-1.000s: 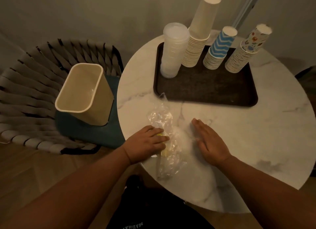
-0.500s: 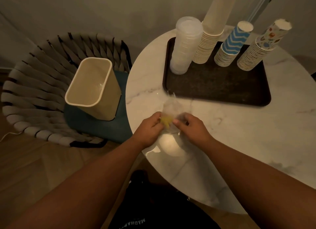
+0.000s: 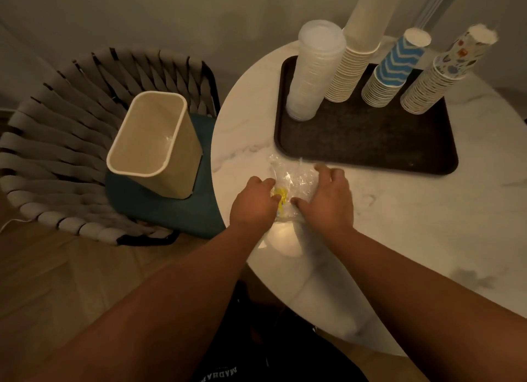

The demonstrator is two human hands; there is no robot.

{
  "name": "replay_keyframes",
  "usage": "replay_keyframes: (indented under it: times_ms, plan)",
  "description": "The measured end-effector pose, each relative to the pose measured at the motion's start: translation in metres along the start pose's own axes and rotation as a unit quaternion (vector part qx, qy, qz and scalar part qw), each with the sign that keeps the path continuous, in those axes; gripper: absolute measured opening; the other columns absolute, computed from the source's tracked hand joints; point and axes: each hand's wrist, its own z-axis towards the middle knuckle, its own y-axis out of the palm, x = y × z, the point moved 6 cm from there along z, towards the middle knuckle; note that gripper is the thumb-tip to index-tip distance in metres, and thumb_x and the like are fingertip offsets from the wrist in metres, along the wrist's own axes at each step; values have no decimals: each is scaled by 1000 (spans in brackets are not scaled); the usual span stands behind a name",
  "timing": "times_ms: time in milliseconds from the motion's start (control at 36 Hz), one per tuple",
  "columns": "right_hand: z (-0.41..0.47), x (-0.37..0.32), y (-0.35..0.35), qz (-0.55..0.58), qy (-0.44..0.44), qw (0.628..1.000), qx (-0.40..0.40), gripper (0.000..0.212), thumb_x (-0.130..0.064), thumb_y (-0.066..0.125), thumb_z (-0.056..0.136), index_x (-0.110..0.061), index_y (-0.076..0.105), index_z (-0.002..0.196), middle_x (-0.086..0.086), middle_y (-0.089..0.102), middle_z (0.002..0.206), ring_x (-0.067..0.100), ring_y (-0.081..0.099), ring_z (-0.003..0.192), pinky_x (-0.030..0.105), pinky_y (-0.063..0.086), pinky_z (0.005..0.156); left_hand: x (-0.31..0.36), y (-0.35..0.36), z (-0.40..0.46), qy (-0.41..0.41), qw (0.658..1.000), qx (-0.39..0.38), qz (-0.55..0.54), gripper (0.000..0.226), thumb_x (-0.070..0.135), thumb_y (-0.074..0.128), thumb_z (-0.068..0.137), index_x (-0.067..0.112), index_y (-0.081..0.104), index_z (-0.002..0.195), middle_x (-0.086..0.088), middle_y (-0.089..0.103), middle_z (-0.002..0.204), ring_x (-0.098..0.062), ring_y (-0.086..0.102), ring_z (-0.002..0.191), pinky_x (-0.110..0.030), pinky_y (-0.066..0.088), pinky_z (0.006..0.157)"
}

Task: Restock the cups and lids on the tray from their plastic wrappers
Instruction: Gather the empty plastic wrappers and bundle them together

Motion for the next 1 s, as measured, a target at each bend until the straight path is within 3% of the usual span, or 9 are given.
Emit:
replay_keyframes:
  times_ms: [56,111,222,528,694,778,833,917,1000]
  plan:
    - [-4,-17,-1,-80,-169,982,39,74,-34,70,85,-23,36,149,10,40,150,31,41,134,42,38,106,1,0,1,-6,1000,-2,8,34,32,49,100,18,55,131,-9,51,121,-29,59,100,-31,43,79]
    - [-7,-23,15,-148,-265,953,-18,67,-32,53,94,-24,23,155,8,21,162,33,21,148,46,23,116,1,-1,2,-11,1000,0,11,33,31,50,100,18,55,130,-9,50,122,-29,58,100,-32,43,79]
    - [0,0,42,-185,-160,944,-220,64,-45,24,105,-20,-6,156,2,-11,165,23,-8,152,41,-1,121,-1,-1,-1,-41,999,16,5,39,28,53,99,13,50,135,-10,47,130,-31,57,107,-31,39,78]
    - [1,5,49,-151,-146,946,-246,66,-46,22,105,-20,-10,156,1,-17,163,22,-17,150,43,-10,119,19,14,9,-89,995,-47,26,37,35,55,98,6,57,122,-13,57,124,-29,58,111,-31,43,84]
    - [1,1,24,80,-78,964,-241,54,-35,24,107,-20,9,157,0,5,165,18,1,152,33,-2,121,28,9,10,-80,975,-40,-203,12,22,54,95,10,57,95,-5,60,94,-23,58,88,-30,42,72]
    - [2,-2,8,325,56,919,-216,49,-40,33,105,-22,35,151,2,37,155,20,34,143,36,23,120,37,5,5,-101,917,-40,-383,5,20,59,95,16,59,94,-7,66,94,-19,64,85,-31,51,73]
    - [5,-4,2,418,111,884,-179,34,-39,38,105,-24,59,126,1,61,130,20,56,122,40,40,111,44,6,1,-120,871,-47,-474,5,17,58,97,18,61,101,-10,68,103,-23,67,94,-36,56,83]
    - [12,-4,-7,515,179,829,-128,24,-28,50,101,-14,68,110,9,71,108,25,67,103,48,52,98,60,9,-4,-135,785,-63,-602,16,4,51,98,14,61,106,-14,69,106,-26,67,95,-36,57,83]
    - [18,-3,-16,517,179,832,-91,21,-25,57,97,-15,70,111,7,72,103,24,69,98,47,55,94,61,12,-7,-184,763,-39,-619,19,0,54,90,9,65,103,-22,68,110,-30,67,93,-43,56,84]
